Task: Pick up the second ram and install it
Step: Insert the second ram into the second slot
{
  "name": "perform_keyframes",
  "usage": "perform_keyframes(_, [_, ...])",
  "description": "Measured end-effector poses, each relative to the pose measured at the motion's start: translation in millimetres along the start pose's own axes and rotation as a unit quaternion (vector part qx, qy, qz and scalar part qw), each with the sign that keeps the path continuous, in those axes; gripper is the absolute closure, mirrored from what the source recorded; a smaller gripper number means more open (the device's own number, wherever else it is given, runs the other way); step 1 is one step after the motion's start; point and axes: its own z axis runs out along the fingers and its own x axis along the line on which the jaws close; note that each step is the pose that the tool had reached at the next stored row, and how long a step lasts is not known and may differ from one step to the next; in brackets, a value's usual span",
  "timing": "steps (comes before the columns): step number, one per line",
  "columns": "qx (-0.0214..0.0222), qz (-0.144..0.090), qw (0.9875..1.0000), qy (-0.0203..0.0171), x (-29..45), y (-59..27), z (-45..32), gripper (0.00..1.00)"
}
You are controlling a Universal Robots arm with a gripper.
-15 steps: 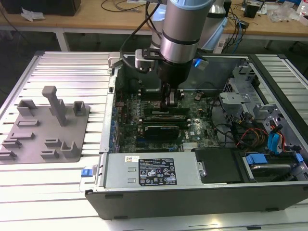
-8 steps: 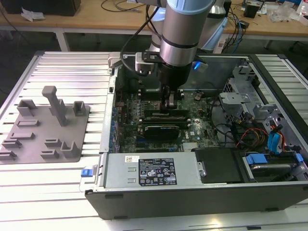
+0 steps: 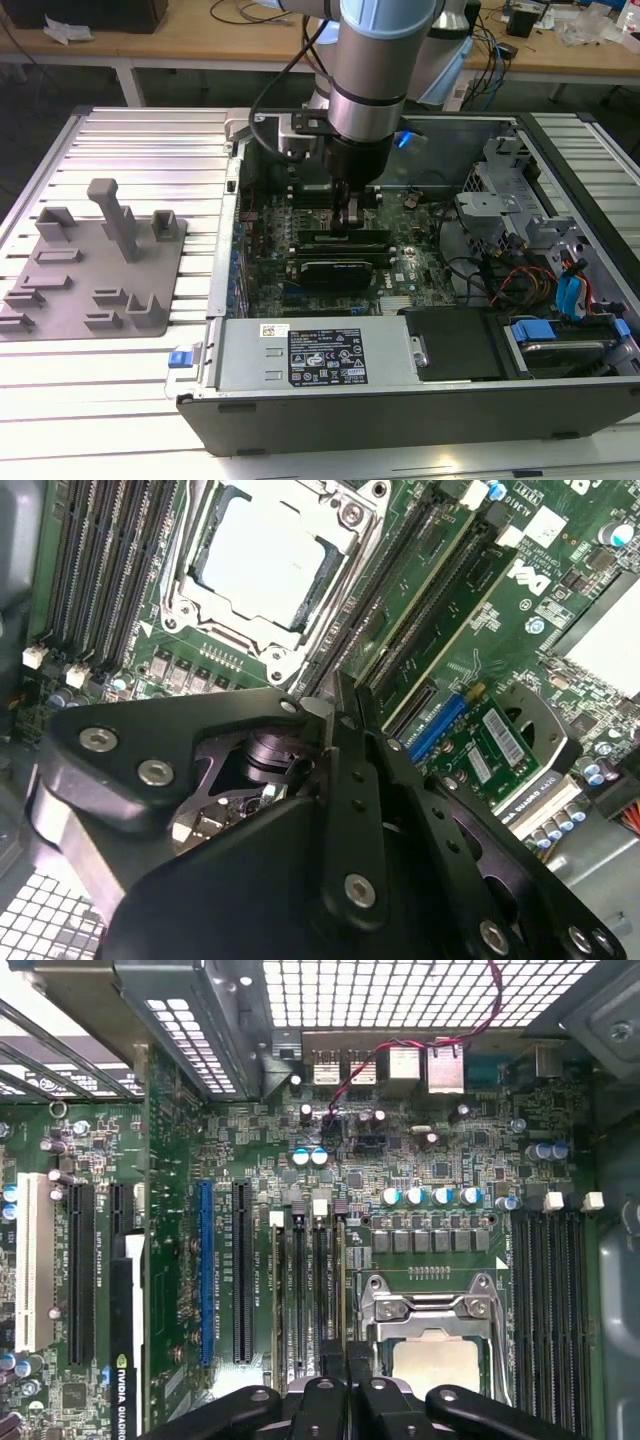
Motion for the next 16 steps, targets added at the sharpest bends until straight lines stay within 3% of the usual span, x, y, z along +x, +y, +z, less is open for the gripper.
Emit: perform_keyframes(16, [0.0004, 0.0, 1.0, -0.0008, -0.2, -0.4, 4.7, 0.91])
